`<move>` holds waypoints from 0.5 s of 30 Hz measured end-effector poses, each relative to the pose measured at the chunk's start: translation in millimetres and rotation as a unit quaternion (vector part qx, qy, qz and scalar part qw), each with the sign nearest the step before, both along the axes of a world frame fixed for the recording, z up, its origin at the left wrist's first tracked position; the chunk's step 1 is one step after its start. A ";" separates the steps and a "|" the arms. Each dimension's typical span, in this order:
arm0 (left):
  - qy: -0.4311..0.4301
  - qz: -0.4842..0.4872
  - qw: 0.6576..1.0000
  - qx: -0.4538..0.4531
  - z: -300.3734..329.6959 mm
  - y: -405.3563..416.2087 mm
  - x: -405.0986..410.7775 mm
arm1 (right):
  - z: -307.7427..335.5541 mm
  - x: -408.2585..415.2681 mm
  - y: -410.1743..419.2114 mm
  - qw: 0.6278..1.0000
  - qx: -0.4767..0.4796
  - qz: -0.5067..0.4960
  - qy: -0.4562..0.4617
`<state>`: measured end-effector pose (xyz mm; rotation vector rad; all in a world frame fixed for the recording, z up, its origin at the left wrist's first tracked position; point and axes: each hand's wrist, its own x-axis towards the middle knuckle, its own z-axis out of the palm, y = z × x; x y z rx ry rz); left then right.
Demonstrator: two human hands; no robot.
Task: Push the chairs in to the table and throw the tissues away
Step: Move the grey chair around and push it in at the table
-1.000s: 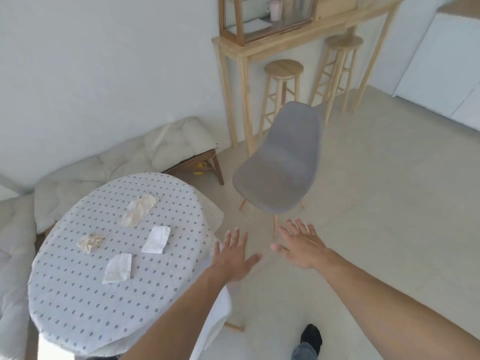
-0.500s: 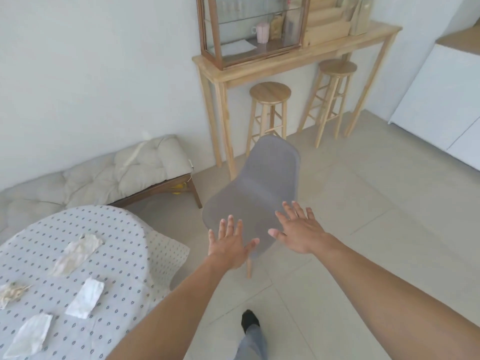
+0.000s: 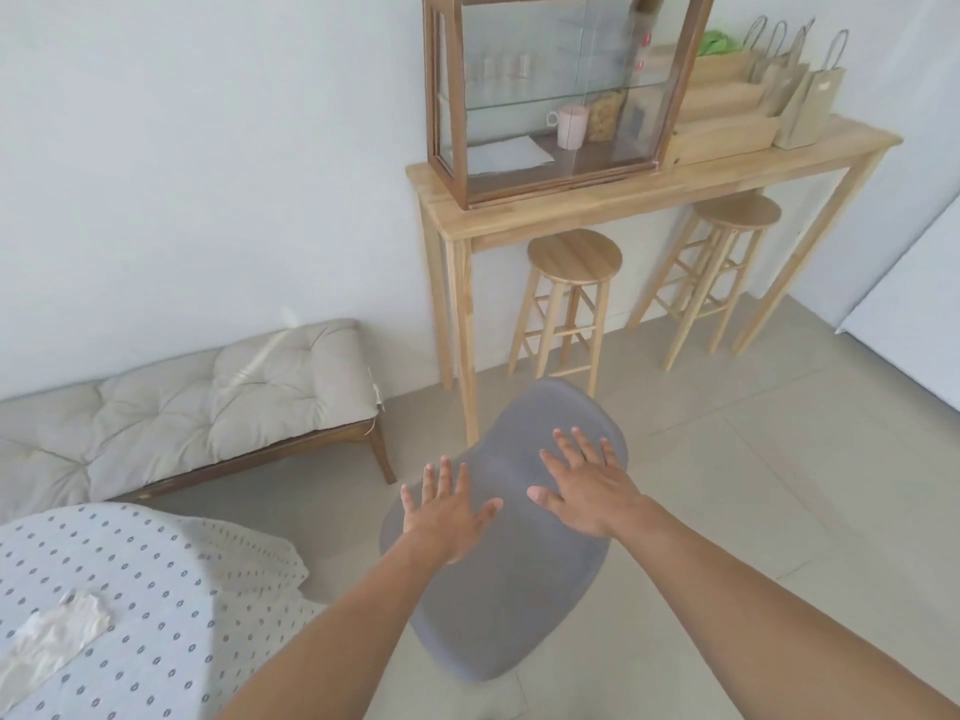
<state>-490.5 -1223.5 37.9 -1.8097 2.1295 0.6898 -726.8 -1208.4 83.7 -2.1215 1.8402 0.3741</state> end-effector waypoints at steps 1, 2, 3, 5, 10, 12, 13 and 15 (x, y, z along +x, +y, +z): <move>0.003 0.008 1.000 -0.002 -0.4 -13.9 -5.4 | -0.2 -5.1 -20.2 1.000 0.003 0.009 -0.001; 0.005 0.019 1.000 -0.003 -2.0 -27.1 -9.9 | -1.2 -9.0 -40.0 1.000 0.004 0.019 -0.002; 0.007 0.033 0.999 -0.004 -4.0 -39.9 -14.3 | -2.5 -12.6 -59.8 0.999 0.006 0.032 -0.003; 0.007 0.066 0.998 -0.004 -7.8 -61.1 -21.2 | -4.5 -17.2 -97.3 0.998 0.012 0.069 0.000; 0.004 0.175 0.984 0.007 -16.4 -90.7 -39.9 | -3.4 -28.8 -180.8 0.981 0.025 0.193 0.014; 0.007 0.234 0.972 0.012 -17.0 -94.7 -52.2 | -4.0 -34.4 -209.4 0.968 0.036 0.247 0.020; 0.008 0.263 0.965 0.016 -16.2 -93.2 -59.3 | -5.5 -36.3 -220.2 0.960 0.040 0.275 0.022; 0.007 0.302 0.953 0.021 -14.4 -88.6 -74.7 | -9.5 -40.6 -236.0 0.946 0.045 0.320 0.022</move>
